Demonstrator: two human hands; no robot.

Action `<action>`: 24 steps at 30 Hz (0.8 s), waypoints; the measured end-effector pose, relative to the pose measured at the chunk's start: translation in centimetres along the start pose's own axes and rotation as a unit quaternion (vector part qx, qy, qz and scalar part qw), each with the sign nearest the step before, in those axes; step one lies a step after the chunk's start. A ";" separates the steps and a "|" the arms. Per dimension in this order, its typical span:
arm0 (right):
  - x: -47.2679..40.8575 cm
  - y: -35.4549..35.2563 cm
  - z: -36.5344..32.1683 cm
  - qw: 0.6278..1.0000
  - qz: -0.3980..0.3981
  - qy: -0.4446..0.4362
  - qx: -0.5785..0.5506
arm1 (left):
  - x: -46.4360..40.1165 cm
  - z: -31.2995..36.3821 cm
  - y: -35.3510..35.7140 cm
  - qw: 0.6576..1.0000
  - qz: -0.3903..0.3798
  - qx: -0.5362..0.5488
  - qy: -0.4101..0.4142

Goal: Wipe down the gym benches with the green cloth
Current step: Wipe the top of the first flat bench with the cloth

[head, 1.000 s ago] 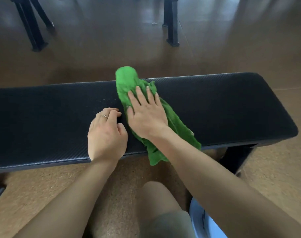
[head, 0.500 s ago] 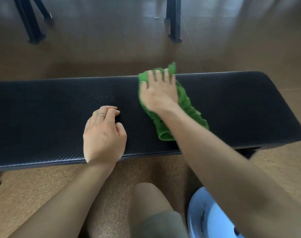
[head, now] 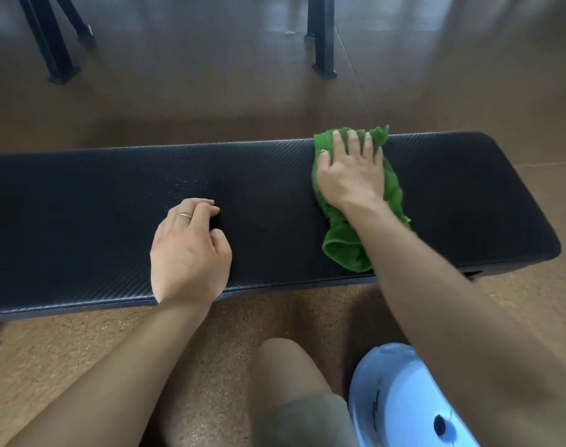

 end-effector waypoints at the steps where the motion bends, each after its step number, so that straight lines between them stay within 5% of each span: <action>1: 1.1 0.7 -2.2 1.000 -0.004 -0.015 0.006 | 0.0 0.0 0.0 1.000 0.001 -0.002 0.001; 5: 7.0 3.3 -9.9 0.987 -0.023 -0.159 -0.028 | -0.1 0.0 0.0 1.000 0.002 -0.008 0.010; 8: 8.5 3.5 -9.4 0.977 -0.039 -0.204 -0.037 | 0.1 0.0 -0.1 1.000 -0.005 -0.010 0.010; 14: 5.3 -0.3 3.7 0.999 -0.010 -0.048 -0.006 | 0.0 0.2 -0.2 1.000 -0.005 -0.012 0.001; 17: 5.2 -0.1 4.0 1.000 0.002 0.004 -0.005 | 0.0 0.4 0.0 1.000 0.002 -0.014 0.001; 24: 10.9 3.6 -7.7 0.986 -0.024 -0.162 -0.034 | -0.1 0.0 -0.3 1.000 0.003 -0.013 0.002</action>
Point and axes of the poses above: each hand's wrist, its own x-axis away from the middle knuckle, its own y-axis out of the palm, z = x × y, the point moved 5 cm from there along -x, towards the middle knuckle, and after that the axes turned 5 degrees about -x, right-handed, at the moved point
